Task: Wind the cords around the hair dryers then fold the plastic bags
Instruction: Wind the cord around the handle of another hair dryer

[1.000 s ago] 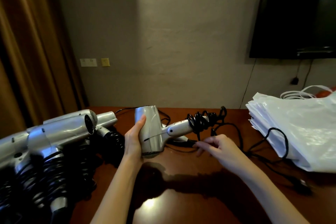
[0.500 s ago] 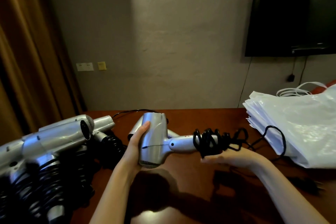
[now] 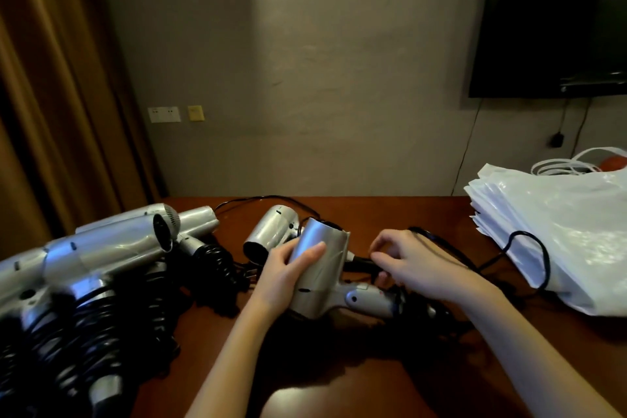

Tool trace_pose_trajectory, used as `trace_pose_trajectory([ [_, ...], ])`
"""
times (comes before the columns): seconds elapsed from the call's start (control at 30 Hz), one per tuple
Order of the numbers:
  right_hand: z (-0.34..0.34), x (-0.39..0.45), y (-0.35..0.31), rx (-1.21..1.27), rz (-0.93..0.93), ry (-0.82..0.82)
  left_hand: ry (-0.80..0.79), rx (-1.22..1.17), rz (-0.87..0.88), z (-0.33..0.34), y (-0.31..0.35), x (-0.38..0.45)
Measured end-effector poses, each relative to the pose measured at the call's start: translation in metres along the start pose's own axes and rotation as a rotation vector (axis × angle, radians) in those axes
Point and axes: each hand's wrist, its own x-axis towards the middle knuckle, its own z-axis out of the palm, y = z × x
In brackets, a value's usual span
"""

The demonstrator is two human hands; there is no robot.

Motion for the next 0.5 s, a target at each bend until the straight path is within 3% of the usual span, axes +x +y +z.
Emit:
trace_pose_trajectory([
  [0.2,-0.011,-0.012,-0.008,0.430,0.089,-0.048,0.116,-0.030,0.097,-0.012,0.006,-0.001],
  [0.37,-0.018,-0.016,-0.007,0.475,0.126,-0.098,0.129,-0.006,0.106,-0.012,0.005,0.000],
  [0.5,-0.020,-0.018,-0.003,0.478,0.107,-0.015,0.200,-0.048,0.153,-0.014,0.004,0.002],
])
